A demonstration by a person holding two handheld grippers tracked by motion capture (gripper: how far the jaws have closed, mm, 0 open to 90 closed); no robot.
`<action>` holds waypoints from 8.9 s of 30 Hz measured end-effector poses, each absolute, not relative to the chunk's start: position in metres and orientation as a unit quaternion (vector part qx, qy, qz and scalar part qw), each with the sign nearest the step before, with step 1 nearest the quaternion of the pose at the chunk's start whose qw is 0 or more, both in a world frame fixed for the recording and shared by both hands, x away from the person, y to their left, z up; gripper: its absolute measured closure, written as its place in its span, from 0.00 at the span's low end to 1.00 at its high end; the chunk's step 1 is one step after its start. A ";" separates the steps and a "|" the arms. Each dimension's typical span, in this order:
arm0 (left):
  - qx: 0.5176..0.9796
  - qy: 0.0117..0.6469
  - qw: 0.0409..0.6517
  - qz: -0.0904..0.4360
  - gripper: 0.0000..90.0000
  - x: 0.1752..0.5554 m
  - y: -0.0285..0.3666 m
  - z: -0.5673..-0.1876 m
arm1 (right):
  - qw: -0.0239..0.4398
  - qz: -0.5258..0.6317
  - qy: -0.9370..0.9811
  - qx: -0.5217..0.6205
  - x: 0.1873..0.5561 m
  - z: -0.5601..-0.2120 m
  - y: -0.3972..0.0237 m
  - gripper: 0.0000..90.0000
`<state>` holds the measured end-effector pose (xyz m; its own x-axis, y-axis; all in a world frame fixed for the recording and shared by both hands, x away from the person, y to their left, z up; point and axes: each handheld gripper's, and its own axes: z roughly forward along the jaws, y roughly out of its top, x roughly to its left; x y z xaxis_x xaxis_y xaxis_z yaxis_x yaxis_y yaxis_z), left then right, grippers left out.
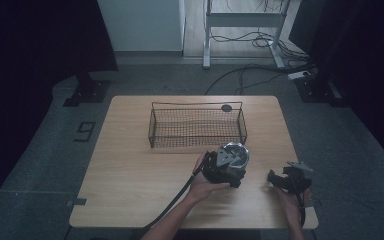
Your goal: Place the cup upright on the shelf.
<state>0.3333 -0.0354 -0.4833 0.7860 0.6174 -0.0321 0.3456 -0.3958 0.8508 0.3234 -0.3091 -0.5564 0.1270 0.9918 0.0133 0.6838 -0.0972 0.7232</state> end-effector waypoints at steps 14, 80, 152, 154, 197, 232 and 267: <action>0.814 0.307 0.476 0.130 0.04 0.326 -0.012 -0.465 | 0.291 0.264 0.606 0.691 0.324 -0.556 -0.309 0.06; 0.766 0.378 0.488 0.178 0.04 0.360 0.087 -0.412 | 0.292 0.265 0.607 0.690 0.323 -0.556 -0.309 0.06; 0.753 0.390 0.489 0.206 0.04 0.435 0.075 -0.367 | 0.295 0.267 0.605 0.690 0.323 -0.556 -0.310 0.08; 0.753 0.391 0.487 0.206 0.04 0.438 0.075 -0.367 | 0.295 0.267 0.605 0.690 0.323 -0.556 -0.310 0.08; 0.750 0.456 0.425 0.221 0.04 0.502 0.062 -0.422 | 0.296 0.267 0.605 0.689 0.323 -0.556 -0.309 0.09; 0.758 0.470 0.403 0.206 0.04 0.504 0.049 -0.465 | 0.296 0.267 0.606 0.688 0.323 -0.556 -0.309 0.10; 0.740 0.447 0.453 0.218 0.00 0.457 0.084 -0.442 | 0.297 0.268 0.607 0.686 0.323 -0.556 -0.309 0.11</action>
